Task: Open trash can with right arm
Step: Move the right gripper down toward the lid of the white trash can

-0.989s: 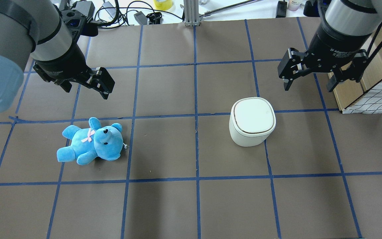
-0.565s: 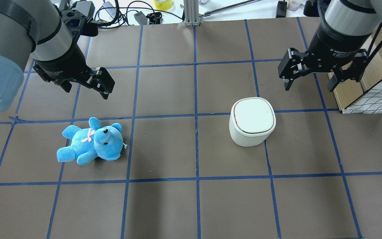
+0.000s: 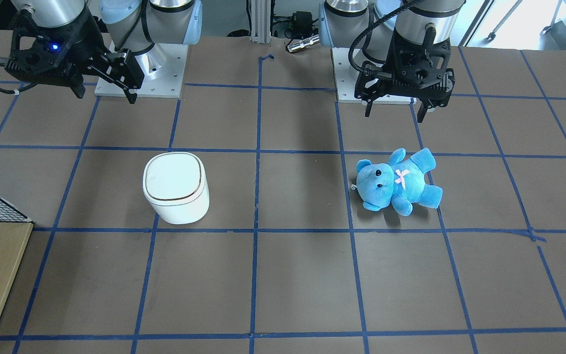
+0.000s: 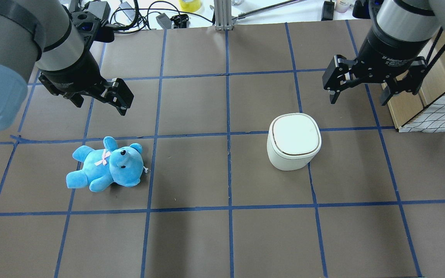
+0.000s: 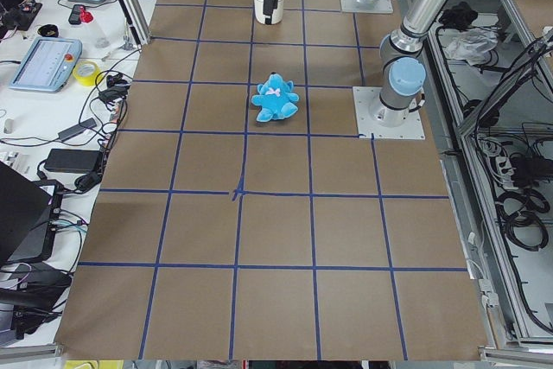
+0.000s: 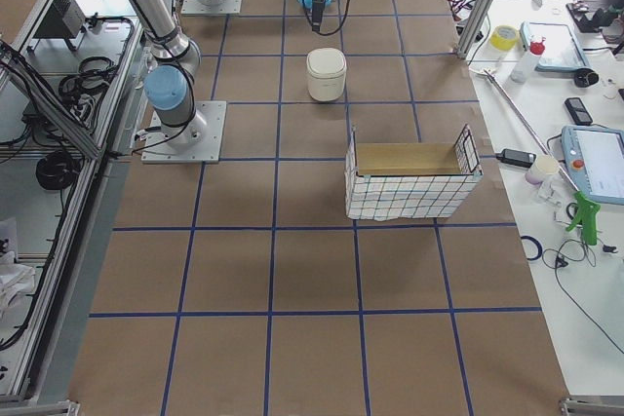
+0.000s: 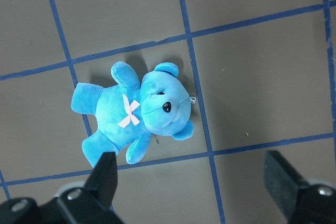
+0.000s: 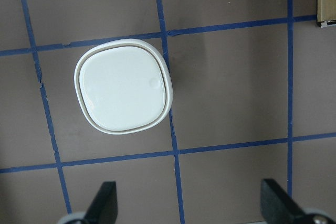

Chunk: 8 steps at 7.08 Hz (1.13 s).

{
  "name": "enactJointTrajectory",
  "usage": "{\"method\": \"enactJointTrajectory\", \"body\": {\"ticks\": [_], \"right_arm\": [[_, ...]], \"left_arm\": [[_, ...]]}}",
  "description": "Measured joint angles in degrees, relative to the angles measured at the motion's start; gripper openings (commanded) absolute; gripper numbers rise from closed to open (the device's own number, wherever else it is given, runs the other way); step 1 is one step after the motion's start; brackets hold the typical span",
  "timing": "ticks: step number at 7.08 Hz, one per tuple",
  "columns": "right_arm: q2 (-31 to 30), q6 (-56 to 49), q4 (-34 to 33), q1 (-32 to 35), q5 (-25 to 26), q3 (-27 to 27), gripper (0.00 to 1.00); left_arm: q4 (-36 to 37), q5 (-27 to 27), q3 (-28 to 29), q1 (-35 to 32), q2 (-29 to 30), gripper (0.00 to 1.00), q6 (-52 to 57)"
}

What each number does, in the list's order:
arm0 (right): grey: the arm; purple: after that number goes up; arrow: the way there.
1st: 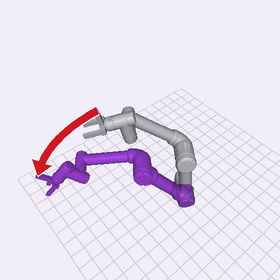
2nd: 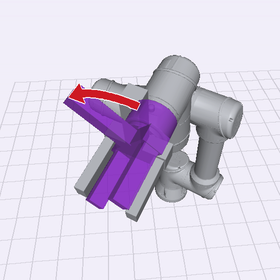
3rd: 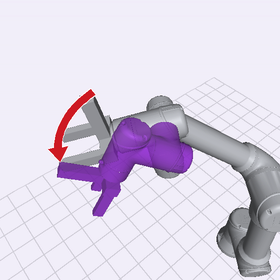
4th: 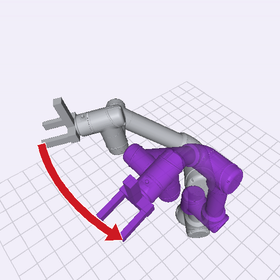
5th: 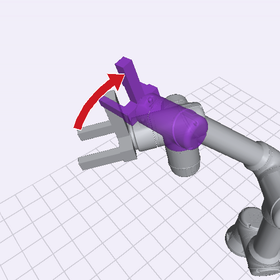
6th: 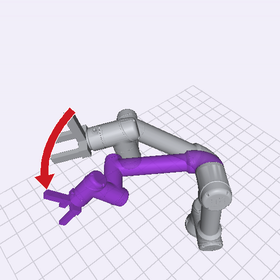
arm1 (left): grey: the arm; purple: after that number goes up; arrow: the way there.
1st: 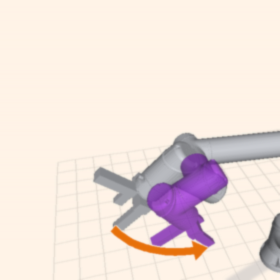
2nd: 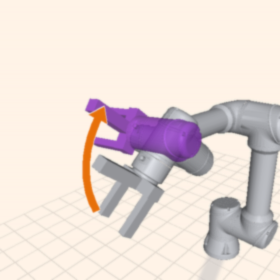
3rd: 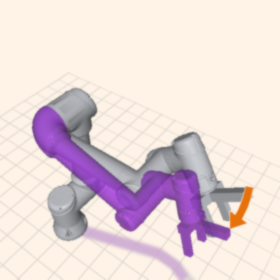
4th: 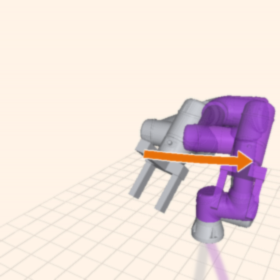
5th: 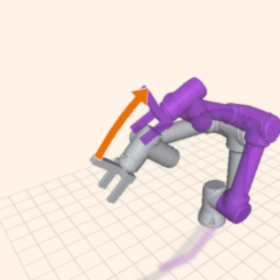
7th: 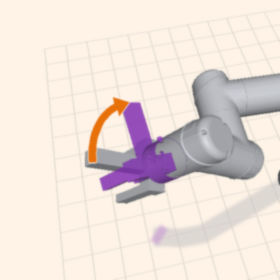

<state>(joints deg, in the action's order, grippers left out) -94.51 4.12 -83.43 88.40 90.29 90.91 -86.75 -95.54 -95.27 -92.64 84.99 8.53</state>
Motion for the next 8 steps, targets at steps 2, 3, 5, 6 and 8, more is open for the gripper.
{"method": "enactJointTrajectory", "body": {"ticks": [2, 3, 5, 6, 8], "right_arm": [[1.1, -0.5, -1.4, 0.0, -0.3, 0.0, 0.19], [1.4, -0.5, -1.7, 0.0, -0.5, 0.0, 0.10], [2.2, -0.4, -1.9, 0.0, -0.7, 0.6, 0.09], [3.0, -0.5, -2.7, 0.0, -0.7, 1.2, 0.09], [4.7, -0.6, -5.7, 0.2, -0.7, 2.6, 0.06]], "left_arm": [[0.0, 0.0, 0.0, 0.0, 0.0, 1.00, 0.0], [0.0, 0.0, 0.0, 0.0, 0.0, 1.00, 0.0], [0.0, 0.0, 0.0, 0.0, 0.0, 1.00, 0.0], [0.0, 0.0, 0.0, 0.0, 0.0, 1.00, 0.0], [0.0, 0.0, 0.0, 0.0, 0.0, 1.00, 0.0]]}}
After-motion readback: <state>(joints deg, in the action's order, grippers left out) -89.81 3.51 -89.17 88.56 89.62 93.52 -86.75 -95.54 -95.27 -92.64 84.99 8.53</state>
